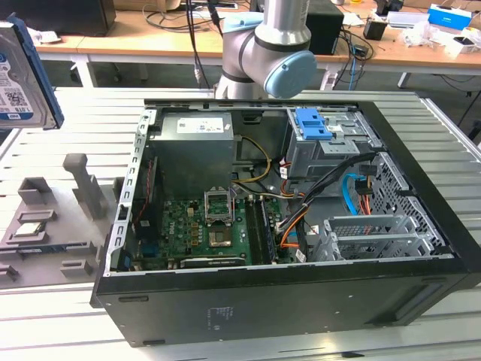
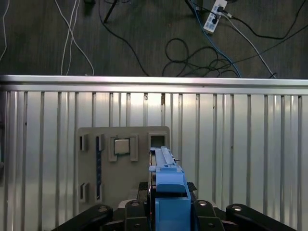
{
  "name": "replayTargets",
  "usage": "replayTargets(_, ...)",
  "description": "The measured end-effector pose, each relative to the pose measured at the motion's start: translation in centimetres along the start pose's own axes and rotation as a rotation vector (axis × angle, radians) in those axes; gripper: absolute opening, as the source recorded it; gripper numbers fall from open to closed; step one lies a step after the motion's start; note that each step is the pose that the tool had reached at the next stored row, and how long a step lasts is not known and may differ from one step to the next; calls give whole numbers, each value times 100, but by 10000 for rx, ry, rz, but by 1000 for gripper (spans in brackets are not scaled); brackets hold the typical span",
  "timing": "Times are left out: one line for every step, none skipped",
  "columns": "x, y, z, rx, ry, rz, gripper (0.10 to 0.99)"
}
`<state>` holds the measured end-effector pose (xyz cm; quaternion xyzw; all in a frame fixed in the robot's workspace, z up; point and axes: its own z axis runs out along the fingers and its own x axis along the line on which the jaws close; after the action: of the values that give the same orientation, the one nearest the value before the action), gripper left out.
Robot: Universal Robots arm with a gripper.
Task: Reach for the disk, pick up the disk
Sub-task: 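Pick up the disk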
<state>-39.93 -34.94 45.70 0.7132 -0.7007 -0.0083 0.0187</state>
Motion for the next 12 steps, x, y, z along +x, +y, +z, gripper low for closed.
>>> replayTargets(0,0,-18,-1,0,0,369)
replayTargets(0,1,-40,-1,0,0,369)
replayTargets(1,1,-70,-1,0,0,369)
replayTargets(2,2,-132,0,0,-1,369)
replayTargets(4,5,-269,0,0,0,369)
replayTargets(5,6,-343,0,0,0,369)
replayTargets(5,6,-344,1,-1,0,369)
replayTargets(5,6,-346,-1,0,0,369)
replayTargets(5,6,-347,0,0,0,369)
replayTargets(5,6,-347,-1,0,0,369)
replayTargets(6,-6,-349,-3,1,-2,369)
replayTargets(6,-19,-348,-1,1,-2,369)
